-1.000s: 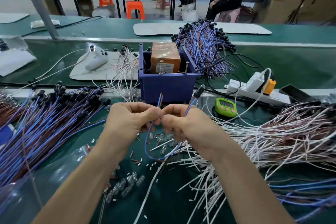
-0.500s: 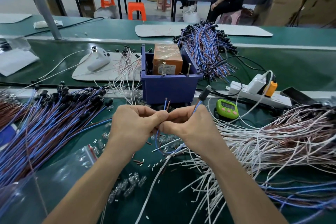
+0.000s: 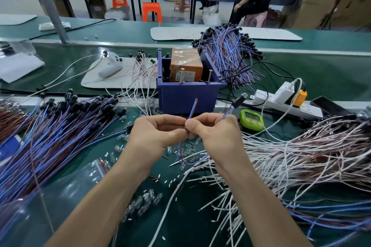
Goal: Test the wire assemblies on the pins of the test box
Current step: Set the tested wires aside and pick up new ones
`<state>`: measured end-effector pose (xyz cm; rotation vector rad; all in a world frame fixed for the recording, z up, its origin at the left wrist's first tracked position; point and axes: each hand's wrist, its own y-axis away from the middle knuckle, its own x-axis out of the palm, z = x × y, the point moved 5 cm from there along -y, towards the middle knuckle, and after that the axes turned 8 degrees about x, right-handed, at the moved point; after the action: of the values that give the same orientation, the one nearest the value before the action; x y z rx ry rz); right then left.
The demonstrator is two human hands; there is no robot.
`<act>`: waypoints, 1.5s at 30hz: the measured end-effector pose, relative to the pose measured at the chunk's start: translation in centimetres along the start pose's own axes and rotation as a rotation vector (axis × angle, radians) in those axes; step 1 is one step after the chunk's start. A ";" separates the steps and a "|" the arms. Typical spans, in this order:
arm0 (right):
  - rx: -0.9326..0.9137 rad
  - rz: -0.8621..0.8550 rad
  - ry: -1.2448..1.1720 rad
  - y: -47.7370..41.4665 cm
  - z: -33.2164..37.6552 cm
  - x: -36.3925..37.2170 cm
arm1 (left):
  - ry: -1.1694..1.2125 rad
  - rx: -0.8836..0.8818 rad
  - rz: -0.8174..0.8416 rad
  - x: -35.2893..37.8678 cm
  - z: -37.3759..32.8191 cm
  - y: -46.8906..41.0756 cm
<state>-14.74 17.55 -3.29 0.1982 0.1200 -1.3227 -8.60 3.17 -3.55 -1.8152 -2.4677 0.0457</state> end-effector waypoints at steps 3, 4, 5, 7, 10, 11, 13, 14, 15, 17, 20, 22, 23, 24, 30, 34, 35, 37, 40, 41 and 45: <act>0.059 0.000 -0.131 -0.1 -0.2 0.0 | 0.010 -0.042 -0.157 -0.6 0.5 -0.3; 0.089 -0.004 -0.198 -0.2 -0.2 -0.1 | 0.038 -0.049 -0.227 -0.8 0.6 -0.4; 0.115 -0.014 -0.262 -0.4 -0.1 -0.3 | 0.070 -0.056 -0.295 -1.0 0.6 -0.5; 0.141 -0.036 -0.341 -0.8 0.3 -0.7 | 0.124 -0.060 -0.400 -1.1 0.6 -1.0; 0.171 -0.047 -0.388 -1.3 1.0 -1.0 | 0.082 -0.008 -0.505 -0.8 0.0 -1.8; 0.183 -0.055 -0.406 -1.5 1.2 -1.0 | 0.063 0.011 -0.536 -0.6 -0.2 -2.1; 0.206 -0.080 -0.457 -2.1 1.5 -1.1 | 0.049 0.053 -0.585 -0.5 -0.7 -2.8; 0.217 -0.091 -0.476 -2.4 1.5 -1.1 | 0.033 0.074 -0.600 -0.5 -0.9 -3.2; 0.225 -0.101 -0.487 -2.7 1.5 -1.1 | 0.002 0.091 -0.608 -0.5 -1.1 -3.6; 0.238 -0.115 -0.499 -3.3 1.3 -1.1 | -0.087 0.111 -0.619 -0.6 -1.4 -4.2; 0.258 -0.124 -0.514 -4.0 1.0 -1.2 | -0.179 0.115 -0.627 -0.7 -1.5 -4.8; 0.268 -0.129 -0.523 -4.3 0.8 -1.3 | -0.207 0.101 -0.629 -0.9 -1.4 -5.0; 0.272 -0.130 -0.524 -4.5 0.8 -1.3 | -0.211 0.094 -0.635 -1.0 -1.3 -5.1; 0.274 -0.130 -0.523 -4.7 0.7 -1.3 | -0.213 0.091 -0.640 -1.0 -1.2 -5.2; 0.261 -0.105 -0.522 -5.3 0.6 -1.5 | -0.253 0.107 -0.622 -0.6 -1.1 -5.0; 0.254 -0.103 -0.513 -5.3 0.3 -1.7 | -0.271 0.115 -0.618 -0.6 -1.0 -4.8; 0.255 -0.105 -0.512 -5.3 0.2 -1.7 | -0.273 0.115 -0.612 -0.6 -1.0 -4.8; 0.256 -0.109 -0.503 -5.3 0.1 -1.8 | -0.277 0.115 -0.600 -0.5 -0.7 -4.7; 0.254 -0.105 -0.498 -5.3 0.1 -1.8 | -0.266 0.115 -0.588 -0.3 -0.5 -4.6; 0.255 -0.104 -0.498 -5.3 0.1 -1.8 | -0.262 0.119 -0.581 -0.1 -0.6 -4.6; 0.251 -0.102 -0.494 -5.3 0.2 -1.9 | -0.250 0.134 -0.569 0.0 -0.8 -4.6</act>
<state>-20.32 18.05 -3.15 0.0727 -0.4610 -1.4514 -12.86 1.78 -2.39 -1.0580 -2.9701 0.4102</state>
